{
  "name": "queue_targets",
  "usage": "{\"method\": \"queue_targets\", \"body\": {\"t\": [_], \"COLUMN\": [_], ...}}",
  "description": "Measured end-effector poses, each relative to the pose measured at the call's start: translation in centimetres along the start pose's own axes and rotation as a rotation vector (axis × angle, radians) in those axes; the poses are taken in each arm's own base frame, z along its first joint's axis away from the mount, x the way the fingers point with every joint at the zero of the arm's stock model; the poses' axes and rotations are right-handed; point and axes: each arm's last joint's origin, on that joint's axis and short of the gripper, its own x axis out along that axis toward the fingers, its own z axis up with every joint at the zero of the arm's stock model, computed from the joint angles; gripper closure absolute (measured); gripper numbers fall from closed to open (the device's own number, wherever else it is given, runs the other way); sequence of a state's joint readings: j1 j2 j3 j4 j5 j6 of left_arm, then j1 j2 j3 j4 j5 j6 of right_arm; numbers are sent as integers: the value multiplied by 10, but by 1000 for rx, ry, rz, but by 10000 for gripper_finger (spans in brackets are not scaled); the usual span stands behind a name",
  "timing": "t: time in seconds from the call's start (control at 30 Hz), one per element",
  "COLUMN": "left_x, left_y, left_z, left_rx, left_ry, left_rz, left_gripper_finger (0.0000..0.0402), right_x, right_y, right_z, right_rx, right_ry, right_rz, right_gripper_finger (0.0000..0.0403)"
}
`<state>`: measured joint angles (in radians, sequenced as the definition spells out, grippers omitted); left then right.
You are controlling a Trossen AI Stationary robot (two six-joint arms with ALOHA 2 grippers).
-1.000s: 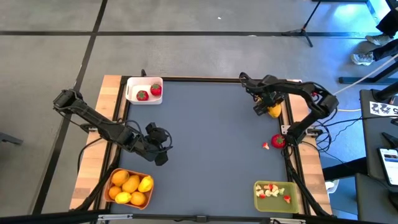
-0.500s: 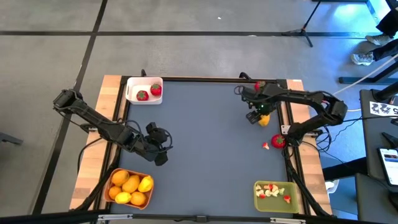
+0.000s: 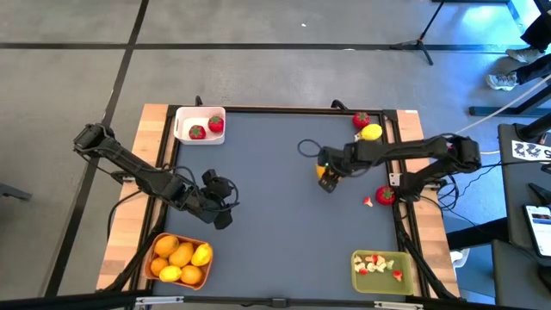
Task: Sort produce into baskets
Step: Put yellow the lemon into the orange bin
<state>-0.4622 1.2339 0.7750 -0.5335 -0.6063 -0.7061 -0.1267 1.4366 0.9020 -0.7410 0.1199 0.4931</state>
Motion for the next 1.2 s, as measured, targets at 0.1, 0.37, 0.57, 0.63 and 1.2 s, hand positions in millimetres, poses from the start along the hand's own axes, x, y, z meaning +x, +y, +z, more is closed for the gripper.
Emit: {"method": "queue_targets", "body": {"t": [0.1, 0.37, 0.57, 0.63, 1.2], "left_x": [0, 0, 0, 0, 6], "left_y": [0, 0, 0, 0, -3], "left_z": [0, 0, 0, 0, 29], "left_rx": [-5, -21, -21, -31, -121], "left_ry": [0, 1, 1, 1, -185], "left_rz": [0, -1, -1, -1, -88], "left_gripper_finger": [146, 146, 146, 146, 146], "right_x": [-3, -10, -15, -16, -23], "right_y": [18, 51, 68, 72, 80], "right_z": [0, -5, -6, -6, 3], "right_rx": [-46, -124, -159, -165, -199], "right_ry": [-77, -197, -287, -308, -436], "right_rz": [64, 181, 239, 259, 331], "right_gripper_finger": [151, 150, 150, 150, 150]}}
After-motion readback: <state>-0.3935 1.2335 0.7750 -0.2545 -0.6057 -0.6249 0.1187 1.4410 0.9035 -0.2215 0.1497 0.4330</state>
